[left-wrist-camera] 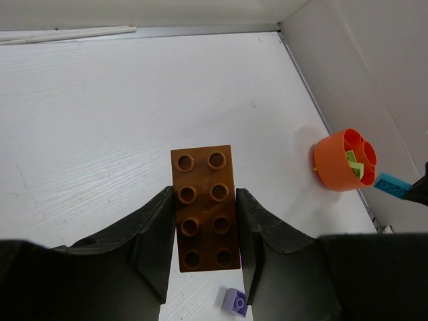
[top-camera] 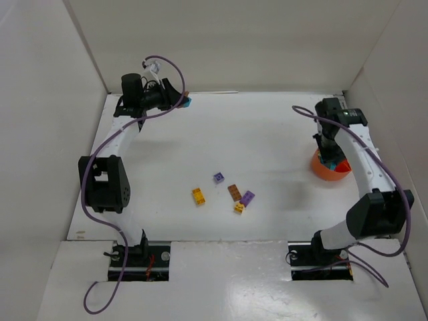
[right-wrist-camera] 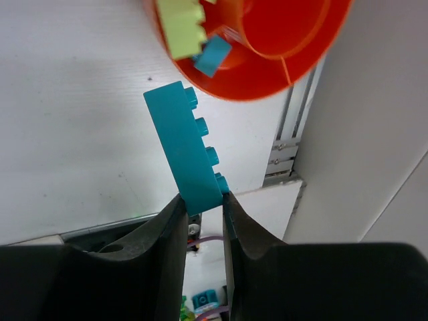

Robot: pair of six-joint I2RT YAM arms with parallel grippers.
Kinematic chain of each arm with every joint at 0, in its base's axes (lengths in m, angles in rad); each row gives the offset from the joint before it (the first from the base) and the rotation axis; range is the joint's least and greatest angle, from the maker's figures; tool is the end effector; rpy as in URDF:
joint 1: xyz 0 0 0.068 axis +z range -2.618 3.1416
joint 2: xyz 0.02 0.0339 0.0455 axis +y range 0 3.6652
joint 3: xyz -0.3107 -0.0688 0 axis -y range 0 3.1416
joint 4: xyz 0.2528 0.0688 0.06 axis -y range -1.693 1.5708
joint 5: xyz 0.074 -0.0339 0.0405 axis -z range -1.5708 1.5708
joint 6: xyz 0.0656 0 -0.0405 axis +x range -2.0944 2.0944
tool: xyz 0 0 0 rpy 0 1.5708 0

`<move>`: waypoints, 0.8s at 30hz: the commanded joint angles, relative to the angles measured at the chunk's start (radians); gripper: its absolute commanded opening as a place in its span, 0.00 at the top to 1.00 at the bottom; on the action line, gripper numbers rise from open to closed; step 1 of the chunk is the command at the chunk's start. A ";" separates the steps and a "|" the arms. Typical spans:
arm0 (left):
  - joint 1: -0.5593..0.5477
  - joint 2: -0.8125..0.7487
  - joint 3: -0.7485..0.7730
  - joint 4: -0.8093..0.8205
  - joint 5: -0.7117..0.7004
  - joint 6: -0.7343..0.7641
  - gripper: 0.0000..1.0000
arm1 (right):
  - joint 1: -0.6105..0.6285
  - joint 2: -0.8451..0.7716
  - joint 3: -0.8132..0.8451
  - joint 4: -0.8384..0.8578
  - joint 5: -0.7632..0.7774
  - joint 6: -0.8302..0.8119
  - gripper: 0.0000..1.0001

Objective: Sort the legos into containers by color

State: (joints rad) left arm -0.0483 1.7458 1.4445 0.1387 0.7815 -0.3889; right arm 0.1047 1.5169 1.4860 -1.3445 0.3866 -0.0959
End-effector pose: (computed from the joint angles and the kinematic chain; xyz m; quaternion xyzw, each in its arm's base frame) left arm 0.4495 -0.0680 0.3822 0.1236 0.7363 -0.4132 0.5213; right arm 0.2850 0.0051 0.3437 -0.0792 0.9737 -0.1908 0.0966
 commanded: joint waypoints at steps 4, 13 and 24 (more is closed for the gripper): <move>0.008 0.023 0.054 -0.019 0.100 0.061 0.97 | -0.128 -0.156 -0.033 -0.039 -0.046 0.035 1.00; 0.030 -0.015 0.025 -0.050 0.091 0.091 0.97 | -0.209 -0.126 -0.118 -0.039 0.041 0.025 1.00; 0.030 -0.006 0.016 -0.059 0.081 0.101 0.97 | -0.220 0.006 -0.018 -0.039 0.094 0.025 1.00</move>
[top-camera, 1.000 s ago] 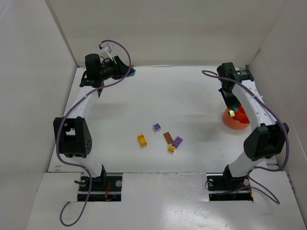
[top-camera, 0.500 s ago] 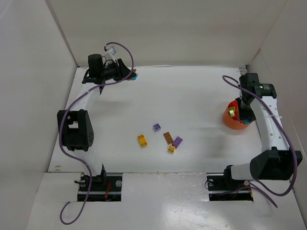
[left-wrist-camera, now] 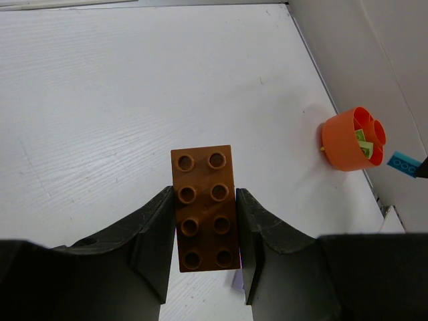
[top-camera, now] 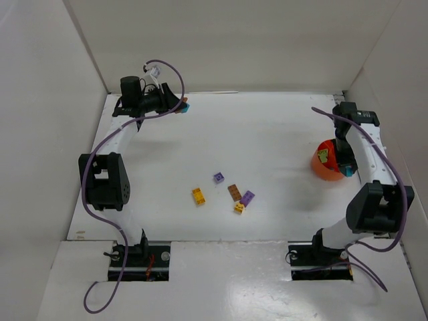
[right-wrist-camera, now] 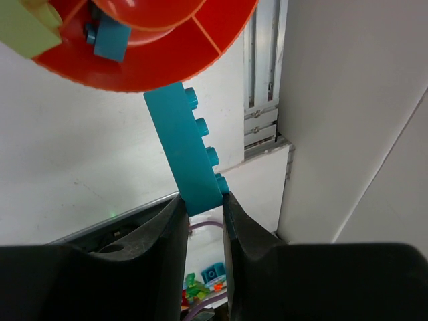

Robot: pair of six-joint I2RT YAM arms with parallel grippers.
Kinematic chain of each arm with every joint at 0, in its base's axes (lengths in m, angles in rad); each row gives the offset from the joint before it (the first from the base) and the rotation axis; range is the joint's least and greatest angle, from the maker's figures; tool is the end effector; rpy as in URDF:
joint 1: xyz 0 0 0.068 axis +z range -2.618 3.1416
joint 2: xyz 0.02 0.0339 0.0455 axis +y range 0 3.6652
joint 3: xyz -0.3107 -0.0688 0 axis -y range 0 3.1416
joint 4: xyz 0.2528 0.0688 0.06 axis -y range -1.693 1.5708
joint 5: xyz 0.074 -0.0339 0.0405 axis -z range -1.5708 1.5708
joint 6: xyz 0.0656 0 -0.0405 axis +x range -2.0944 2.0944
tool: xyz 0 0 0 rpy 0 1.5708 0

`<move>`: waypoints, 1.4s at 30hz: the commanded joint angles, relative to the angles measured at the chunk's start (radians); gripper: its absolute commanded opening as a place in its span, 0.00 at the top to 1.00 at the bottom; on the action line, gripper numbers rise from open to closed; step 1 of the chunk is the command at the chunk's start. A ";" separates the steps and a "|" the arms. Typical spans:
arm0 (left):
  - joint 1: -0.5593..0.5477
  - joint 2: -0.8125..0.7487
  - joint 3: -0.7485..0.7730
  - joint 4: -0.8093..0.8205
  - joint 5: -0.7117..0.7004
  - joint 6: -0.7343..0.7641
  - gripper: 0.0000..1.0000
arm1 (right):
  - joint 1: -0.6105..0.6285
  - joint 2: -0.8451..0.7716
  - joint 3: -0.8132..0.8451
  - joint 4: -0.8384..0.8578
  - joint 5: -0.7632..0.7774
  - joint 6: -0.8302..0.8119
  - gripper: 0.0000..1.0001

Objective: Sort the legos into containers by color

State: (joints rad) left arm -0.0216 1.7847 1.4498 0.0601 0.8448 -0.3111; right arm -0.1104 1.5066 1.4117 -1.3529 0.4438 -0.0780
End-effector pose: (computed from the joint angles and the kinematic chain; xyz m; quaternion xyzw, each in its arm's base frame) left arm 0.4564 -0.0589 0.3588 0.1400 0.7553 -0.4135 0.4888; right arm 0.2690 -0.0582 0.3271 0.0293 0.9733 -0.2243 0.0390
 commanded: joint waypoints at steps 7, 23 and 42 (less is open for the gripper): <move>0.003 -0.045 0.011 0.011 0.017 0.023 0.97 | 0.005 0.093 0.110 -0.031 0.058 0.007 1.00; 0.003 -0.027 0.020 -0.008 0.008 0.041 0.97 | 0.049 0.202 0.130 -0.031 0.058 -0.002 0.98; 0.003 -0.027 0.020 -0.017 0.008 0.050 0.97 | 0.118 0.291 0.211 -0.031 0.058 -0.022 0.85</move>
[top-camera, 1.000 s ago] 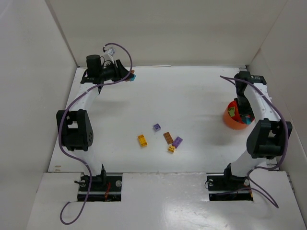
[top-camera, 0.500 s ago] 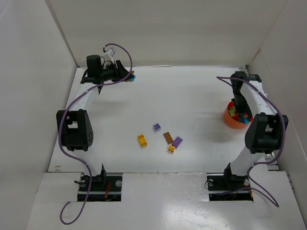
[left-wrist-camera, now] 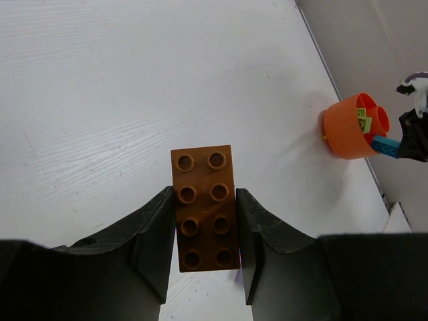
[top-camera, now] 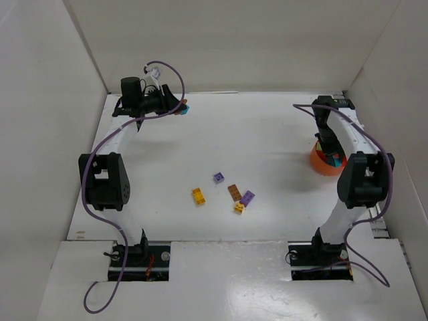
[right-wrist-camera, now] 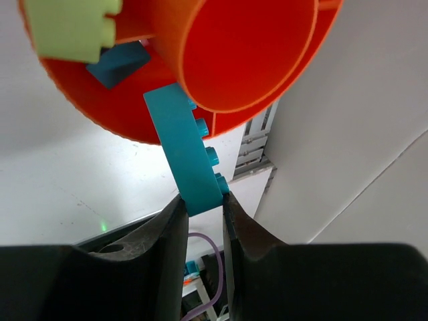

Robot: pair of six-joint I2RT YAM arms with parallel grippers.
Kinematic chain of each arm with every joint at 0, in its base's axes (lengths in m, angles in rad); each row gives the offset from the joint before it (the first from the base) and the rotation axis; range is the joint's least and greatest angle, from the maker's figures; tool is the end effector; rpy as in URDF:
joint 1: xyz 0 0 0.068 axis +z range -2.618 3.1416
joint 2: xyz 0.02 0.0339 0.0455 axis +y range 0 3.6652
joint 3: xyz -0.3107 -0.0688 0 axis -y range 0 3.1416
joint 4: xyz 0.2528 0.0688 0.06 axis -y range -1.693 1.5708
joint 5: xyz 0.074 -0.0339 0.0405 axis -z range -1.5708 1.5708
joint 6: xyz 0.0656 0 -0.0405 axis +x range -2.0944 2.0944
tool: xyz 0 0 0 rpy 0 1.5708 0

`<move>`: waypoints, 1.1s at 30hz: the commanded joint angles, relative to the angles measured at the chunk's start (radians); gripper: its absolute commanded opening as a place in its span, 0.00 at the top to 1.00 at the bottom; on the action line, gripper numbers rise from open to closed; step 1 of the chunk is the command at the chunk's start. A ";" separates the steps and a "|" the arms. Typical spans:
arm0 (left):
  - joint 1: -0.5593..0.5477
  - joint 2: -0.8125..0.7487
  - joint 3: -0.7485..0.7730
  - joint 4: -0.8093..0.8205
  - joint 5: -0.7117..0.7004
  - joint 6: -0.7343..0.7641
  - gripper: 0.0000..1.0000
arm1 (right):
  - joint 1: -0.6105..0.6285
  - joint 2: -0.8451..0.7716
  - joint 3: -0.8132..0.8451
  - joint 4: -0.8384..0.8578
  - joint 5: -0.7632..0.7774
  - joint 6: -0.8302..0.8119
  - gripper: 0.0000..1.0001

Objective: Sort the legos into containers by color

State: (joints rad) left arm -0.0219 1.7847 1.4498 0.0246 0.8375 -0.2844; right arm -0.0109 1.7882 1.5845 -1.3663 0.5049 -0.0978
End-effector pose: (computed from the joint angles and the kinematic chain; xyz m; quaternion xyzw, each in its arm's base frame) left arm 0.4555 -0.0587 0.3547 0.1410 0.7631 -0.4068 0.4820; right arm 0.3465 -0.0355 0.2931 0.0420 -0.9674 0.2494 0.0132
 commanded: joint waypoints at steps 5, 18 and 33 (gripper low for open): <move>0.004 -0.036 0.020 0.009 0.015 0.033 0.97 | 0.040 0.028 0.057 -0.017 0.015 -0.002 0.84; 0.004 -0.036 0.011 0.009 0.015 0.042 0.97 | 0.080 0.074 0.121 -0.017 0.056 -0.011 0.72; 0.004 -0.054 0.001 0.009 0.015 0.042 0.96 | 0.086 0.111 0.124 -0.017 0.084 -0.011 0.64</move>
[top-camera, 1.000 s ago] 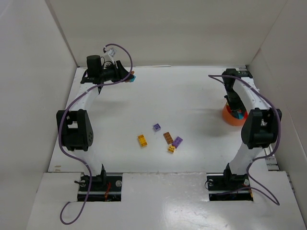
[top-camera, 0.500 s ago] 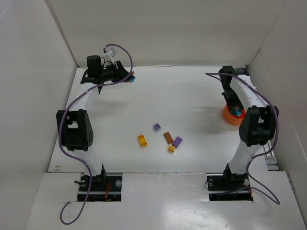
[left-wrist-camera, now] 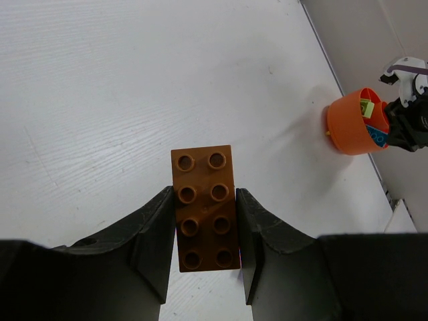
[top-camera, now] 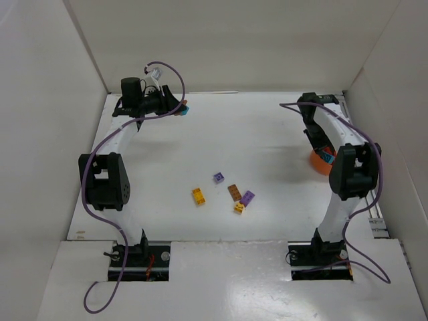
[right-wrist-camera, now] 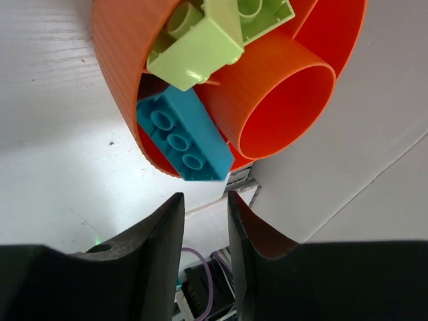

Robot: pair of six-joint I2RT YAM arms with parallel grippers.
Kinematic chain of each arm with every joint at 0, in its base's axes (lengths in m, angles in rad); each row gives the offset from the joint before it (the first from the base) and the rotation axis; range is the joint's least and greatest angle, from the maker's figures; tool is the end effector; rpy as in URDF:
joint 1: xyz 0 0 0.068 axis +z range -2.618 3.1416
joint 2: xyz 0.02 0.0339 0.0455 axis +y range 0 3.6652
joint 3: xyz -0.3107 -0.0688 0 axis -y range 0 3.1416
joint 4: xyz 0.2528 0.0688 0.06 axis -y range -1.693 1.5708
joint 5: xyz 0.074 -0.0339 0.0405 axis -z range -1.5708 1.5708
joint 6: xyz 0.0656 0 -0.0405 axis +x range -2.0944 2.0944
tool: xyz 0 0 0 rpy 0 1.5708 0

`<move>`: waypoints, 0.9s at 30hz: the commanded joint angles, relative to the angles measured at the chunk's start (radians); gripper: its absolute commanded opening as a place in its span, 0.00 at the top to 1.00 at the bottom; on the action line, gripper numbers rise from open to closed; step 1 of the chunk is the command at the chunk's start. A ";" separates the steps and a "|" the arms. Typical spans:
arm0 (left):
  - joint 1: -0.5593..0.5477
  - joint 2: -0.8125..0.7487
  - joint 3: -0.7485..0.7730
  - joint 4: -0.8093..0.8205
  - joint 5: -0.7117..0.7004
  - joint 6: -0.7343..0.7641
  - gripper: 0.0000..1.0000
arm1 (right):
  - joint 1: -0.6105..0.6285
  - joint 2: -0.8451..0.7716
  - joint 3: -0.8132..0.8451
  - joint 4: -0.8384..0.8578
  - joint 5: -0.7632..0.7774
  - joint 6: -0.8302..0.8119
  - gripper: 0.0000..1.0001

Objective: Sort the legos into containers by color

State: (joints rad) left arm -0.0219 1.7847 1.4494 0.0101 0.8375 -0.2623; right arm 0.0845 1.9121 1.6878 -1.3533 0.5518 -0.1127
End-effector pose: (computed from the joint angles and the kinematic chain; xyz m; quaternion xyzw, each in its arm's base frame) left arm 0.4550 -0.0587 0.3529 0.1465 0.7652 -0.4024 0.4808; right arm 0.3845 -0.0019 0.2787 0.0956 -0.9574 0.2723 0.0071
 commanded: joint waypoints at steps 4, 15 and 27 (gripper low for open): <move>0.004 -0.054 0.002 0.024 0.015 0.020 0.96 | -0.009 -0.022 0.021 -0.030 0.037 0.004 0.61; -0.038 -0.082 -0.010 0.125 0.213 -0.018 0.96 | 0.156 -0.203 0.155 0.223 -0.212 -0.082 0.58; -0.291 -0.315 -0.285 0.562 0.449 -0.071 0.99 | 0.201 -0.396 -0.243 0.973 -1.384 -0.114 0.50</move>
State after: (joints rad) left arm -0.2611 1.5875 1.1980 0.4362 1.1885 -0.3912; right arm 0.2684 1.5200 1.4967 -0.5793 -0.5003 -0.2340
